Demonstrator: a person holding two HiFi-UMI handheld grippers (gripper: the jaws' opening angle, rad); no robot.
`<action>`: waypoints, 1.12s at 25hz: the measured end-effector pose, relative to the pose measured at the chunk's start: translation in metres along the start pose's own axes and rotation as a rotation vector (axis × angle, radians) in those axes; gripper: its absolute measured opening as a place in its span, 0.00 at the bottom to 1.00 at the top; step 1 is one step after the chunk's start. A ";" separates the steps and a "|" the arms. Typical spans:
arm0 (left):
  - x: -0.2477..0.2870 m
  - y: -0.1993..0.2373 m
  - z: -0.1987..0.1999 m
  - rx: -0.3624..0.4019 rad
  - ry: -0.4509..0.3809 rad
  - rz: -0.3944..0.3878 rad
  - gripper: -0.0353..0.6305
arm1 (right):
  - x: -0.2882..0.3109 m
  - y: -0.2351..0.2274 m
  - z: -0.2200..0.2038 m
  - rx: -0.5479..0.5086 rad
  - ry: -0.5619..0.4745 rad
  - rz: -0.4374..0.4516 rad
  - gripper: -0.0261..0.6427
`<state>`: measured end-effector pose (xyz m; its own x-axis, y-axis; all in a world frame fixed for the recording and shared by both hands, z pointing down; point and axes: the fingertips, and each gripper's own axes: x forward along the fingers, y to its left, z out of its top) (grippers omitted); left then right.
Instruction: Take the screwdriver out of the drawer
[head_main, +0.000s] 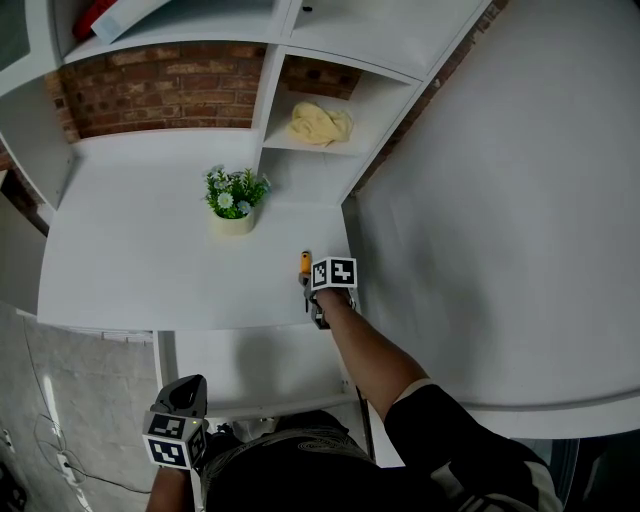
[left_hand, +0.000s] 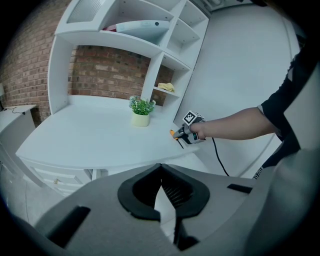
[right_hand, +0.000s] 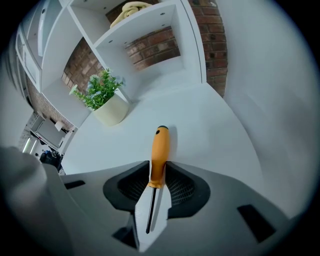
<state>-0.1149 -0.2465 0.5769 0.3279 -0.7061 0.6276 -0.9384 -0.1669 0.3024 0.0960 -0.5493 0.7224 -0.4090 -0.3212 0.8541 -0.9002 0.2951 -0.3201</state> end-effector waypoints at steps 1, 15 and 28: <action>0.000 0.000 0.000 0.002 0.000 -0.002 0.08 | -0.001 0.000 0.000 -0.008 0.001 -0.003 0.19; -0.010 0.004 0.008 -0.001 -0.022 -0.071 0.08 | -0.030 0.009 -0.004 -0.098 -0.039 -0.049 0.19; -0.040 -0.002 0.020 0.059 -0.072 -0.165 0.08 | -0.097 0.067 -0.038 -0.081 -0.210 0.066 0.19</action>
<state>-0.1280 -0.2322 0.5366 0.4711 -0.7128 0.5197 -0.8781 -0.3228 0.3533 0.0811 -0.4640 0.6334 -0.4963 -0.4764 0.7257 -0.8591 0.3899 -0.3316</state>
